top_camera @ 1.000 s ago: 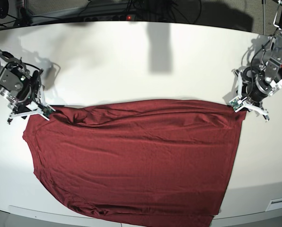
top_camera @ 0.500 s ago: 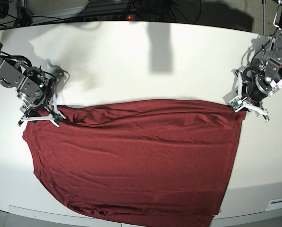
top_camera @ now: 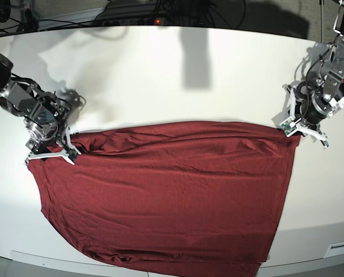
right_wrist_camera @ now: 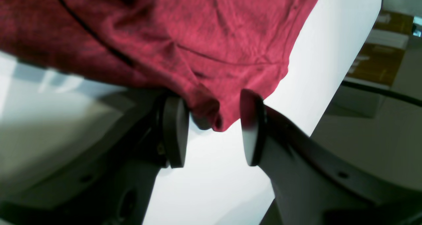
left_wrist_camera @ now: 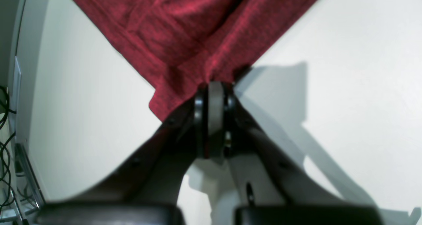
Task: Fold the T-shirt properly
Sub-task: 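Grasp the shirt edge with both grippers and pull it taut, then lift the held shirt edge with both grippers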
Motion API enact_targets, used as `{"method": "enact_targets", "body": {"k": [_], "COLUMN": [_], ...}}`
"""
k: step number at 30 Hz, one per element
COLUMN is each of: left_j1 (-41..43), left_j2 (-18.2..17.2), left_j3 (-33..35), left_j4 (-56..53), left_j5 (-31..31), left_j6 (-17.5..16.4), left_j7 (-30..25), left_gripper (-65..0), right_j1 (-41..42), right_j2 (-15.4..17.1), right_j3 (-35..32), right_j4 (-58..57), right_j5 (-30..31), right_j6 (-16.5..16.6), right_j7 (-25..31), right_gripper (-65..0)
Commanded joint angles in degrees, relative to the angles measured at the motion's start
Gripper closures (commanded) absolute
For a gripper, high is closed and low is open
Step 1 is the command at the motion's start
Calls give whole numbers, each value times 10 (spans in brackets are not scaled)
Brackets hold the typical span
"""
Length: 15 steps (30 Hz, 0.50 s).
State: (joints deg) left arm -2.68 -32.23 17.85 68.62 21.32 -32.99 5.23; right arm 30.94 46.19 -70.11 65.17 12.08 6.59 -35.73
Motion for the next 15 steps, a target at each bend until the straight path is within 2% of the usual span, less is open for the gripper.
{"method": "enact_targets", "body": {"k": [1, 3, 5, 9, 12, 15], "left_j1": [17, 17, 17, 17, 17, 17], "left_j2": [-3, -3, -3, -4, -20, -52], "left_j3": [6, 6, 6, 6, 6, 6], "left_j4": [-11, -11, -11, -11, -4, 24], "left_j5": [15, 15, 15, -42, -152, -258], "left_j6": [-50, -50, -50, -50, -50, -50], "left_j7": [57, 58, 58, 59, 82, 109], "left_gripper": [0, 0, 0, 0, 0, 0], "right_j1": [-1, -1, -1, -1, -3, -5], "right_j2": [0, 0, 0, 6, 26, 64], "right_j3": [-1, -1, -1, 0, 0, 0], "right_j4": [-1, -1, -1, 1, 21, 48], "right_j5": [32, 32, 31, 8, 4, 6], "right_j6": [37, 41, 40, 1, -4, -8], "right_j7": [5, -1, -14, -18, -23, -27], "right_gripper": [-241, -136, 0, 0, 0, 0]}}
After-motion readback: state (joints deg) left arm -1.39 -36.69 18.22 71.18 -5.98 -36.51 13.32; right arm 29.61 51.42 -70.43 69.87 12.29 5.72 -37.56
